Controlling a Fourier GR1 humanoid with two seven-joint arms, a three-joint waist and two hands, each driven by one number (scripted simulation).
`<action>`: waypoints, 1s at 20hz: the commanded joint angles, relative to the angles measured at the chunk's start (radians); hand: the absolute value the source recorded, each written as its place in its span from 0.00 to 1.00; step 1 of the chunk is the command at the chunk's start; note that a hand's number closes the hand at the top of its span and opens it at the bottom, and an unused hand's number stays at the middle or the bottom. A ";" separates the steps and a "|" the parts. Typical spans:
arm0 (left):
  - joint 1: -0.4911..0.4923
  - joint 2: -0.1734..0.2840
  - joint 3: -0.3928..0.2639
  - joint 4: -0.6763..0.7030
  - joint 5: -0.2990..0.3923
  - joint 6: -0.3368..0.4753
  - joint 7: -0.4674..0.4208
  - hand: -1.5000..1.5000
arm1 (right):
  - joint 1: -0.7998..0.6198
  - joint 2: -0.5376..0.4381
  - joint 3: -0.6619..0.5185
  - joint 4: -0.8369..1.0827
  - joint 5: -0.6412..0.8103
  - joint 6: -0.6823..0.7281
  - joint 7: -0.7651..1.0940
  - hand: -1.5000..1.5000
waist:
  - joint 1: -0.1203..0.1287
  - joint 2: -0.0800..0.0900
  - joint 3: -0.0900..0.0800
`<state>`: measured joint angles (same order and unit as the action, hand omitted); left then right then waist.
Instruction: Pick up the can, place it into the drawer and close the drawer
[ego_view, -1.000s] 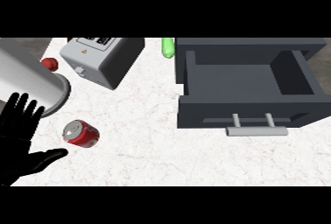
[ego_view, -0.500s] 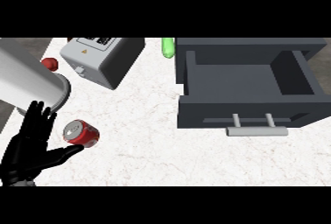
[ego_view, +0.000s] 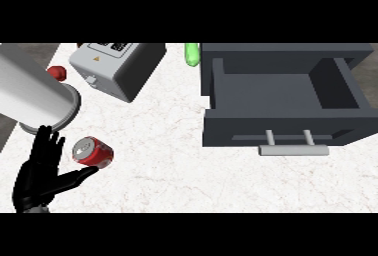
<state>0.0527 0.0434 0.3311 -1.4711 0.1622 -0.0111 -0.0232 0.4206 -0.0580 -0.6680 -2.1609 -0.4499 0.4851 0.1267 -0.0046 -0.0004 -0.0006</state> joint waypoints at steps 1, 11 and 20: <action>-0.071 0.056 0.040 0.165 0.009 -0.013 -0.048 0.00 | -0.052 0.003 0.021 0.027 0.040 -0.008 0.026 0.00 | 0.000 0.001 0.000; -0.088 0.100 0.076 0.436 0.044 -0.101 -0.248 0.00 | 0.014 0.008 -0.067 -0.059 -0.071 0.060 0.073 0.00 | -0.004 0.000 0.000; -0.168 0.091 0.061 0.655 0.054 -0.120 -0.392 0.00 | -0.032 0.030 -0.106 0.015 -0.023 0.098 0.030 0.00 | -0.003 0.001 0.000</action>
<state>-0.0742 0.1230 0.3850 -0.9346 0.2109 -0.1128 -0.3343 0.3999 -0.0306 -0.7493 -2.1833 -0.4920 0.5589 0.1840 -0.0066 0.0000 -0.0005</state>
